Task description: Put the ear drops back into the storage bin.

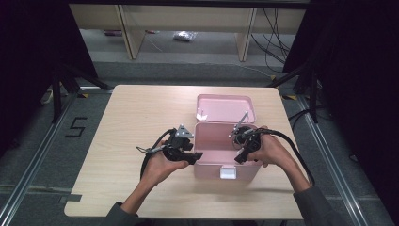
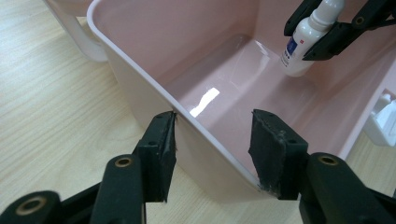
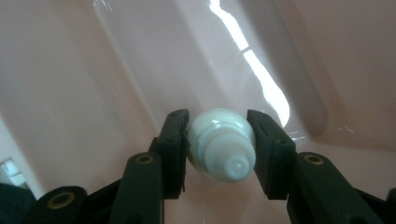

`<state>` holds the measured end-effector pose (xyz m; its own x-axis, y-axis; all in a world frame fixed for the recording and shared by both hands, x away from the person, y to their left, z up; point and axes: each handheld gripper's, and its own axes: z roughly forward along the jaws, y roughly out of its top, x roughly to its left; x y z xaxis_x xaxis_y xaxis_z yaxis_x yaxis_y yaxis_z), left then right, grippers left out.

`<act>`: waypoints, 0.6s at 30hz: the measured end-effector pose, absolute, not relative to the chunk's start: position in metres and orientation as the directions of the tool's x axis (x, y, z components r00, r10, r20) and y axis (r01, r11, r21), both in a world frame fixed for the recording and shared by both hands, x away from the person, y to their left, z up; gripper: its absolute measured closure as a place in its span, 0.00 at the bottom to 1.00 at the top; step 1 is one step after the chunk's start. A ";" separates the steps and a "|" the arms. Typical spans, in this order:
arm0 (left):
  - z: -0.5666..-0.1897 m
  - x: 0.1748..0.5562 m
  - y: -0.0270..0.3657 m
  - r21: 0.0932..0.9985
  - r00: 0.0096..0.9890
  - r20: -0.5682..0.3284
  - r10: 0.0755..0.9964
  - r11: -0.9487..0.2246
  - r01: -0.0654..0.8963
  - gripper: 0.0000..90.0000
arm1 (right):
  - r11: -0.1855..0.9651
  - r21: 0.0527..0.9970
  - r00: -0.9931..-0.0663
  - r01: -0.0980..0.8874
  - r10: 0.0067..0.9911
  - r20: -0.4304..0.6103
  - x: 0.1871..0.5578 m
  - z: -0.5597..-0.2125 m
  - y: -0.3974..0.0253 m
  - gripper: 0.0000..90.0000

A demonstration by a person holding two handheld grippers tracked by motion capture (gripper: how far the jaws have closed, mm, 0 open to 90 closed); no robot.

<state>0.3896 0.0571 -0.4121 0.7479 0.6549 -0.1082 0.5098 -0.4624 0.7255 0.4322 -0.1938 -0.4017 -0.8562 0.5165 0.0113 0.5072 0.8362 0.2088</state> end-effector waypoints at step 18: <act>-0.412 0.390 0.057 0.726 0.748 -0.108 0.655 -0.462 0.510 0.56 | 0.835 0.215 -0.856 0.507 0.517 0.014 0.429 -0.411 -0.196 0.67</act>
